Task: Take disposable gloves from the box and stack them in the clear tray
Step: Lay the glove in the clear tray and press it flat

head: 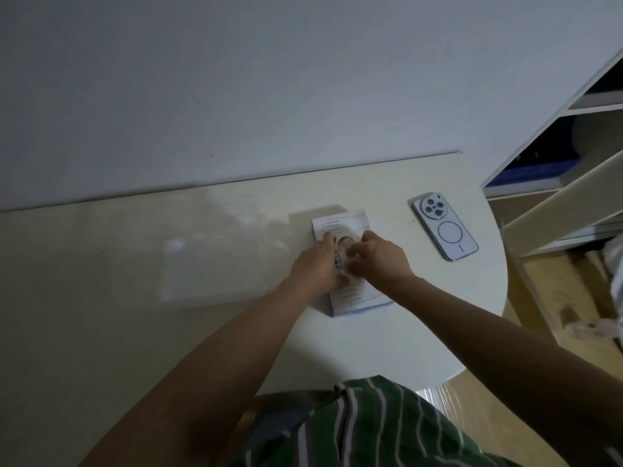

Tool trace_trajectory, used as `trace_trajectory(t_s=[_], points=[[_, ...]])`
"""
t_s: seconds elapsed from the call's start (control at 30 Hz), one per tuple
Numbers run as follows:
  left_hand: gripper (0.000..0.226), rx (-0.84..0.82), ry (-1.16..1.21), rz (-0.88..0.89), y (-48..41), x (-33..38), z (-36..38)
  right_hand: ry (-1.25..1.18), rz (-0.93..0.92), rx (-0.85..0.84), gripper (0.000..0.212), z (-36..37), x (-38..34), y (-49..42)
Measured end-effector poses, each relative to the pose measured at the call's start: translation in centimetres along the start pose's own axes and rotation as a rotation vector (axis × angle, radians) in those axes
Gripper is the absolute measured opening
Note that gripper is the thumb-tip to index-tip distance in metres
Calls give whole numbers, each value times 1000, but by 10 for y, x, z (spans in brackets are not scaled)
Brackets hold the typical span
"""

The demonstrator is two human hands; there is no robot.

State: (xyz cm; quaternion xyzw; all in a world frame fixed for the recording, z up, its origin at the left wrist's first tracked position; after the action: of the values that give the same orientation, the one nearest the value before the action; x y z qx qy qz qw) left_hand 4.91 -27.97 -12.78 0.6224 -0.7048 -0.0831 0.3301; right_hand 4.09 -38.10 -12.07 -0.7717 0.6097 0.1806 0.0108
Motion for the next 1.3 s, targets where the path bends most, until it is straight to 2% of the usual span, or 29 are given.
trace_trajectory(t_s=[0.1, 0.23, 0.4, 0.57, 0.67, 0.73, 0.8, 0.87, 0.97, 1.07, 1.13, 1.3], points=[[68, 53, 11, -13, 0, -1, 3, -18, -55, 48, 22, -1, -4, -3], [72, 47, 5, -29, -5, -1, 4, -270, -120, 163, 16, -14, 0, -1], [75, 30, 45, -60, -7, 0, 4, -545, -248, 389, 11, -51, 2, 9], [81, 14, 57, -81, -10, -1, 5, -964, -46, 547, 9, -59, 28, 15], [87, 5, 74, -82, -12, -3, 7, -1184, 4, 666, 13, -82, 40, 6], [71, -17, 25, -68, -12, -2, 8, -1202, 30, 583, 15, -88, 43, -5], [34, -5, 69, -54, -13, -3, 0, -1150, 43, 436, 19, -78, 41, -10], [35, 11, 291, -91, -14, -9, -14, -1074, 80, 363, 27, -65, 43, -5], [25, -32, 690, -140, -14, -18, -29, -924, 133, 363, 36, -53, 51, 4], [34, -22, 1000, -239, -12, -28, -35, -911, 146, 416, 28, -55, 54, 9], [45, 3, 1200, -299, -9, -33, -38, -913, 127, 428, 29, -57, 51, 11], [68, 24, 1229, -272, -2, -21, -44, -848, 30, 337, 39, -51, 38, 15]])
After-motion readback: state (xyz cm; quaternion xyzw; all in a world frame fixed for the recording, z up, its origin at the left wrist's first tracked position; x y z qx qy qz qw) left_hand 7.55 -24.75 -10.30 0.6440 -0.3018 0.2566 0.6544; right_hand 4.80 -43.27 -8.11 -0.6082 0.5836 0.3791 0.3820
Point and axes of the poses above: each hand's wrist, its own y-axis away from the middle knuckle, its own z-axis out of the palm, x = y × z, the point moved 10 cm from there along -y, towards the middle knuckle, and after that the axes turned 13 degrees about -z, right-handed, at the moved point
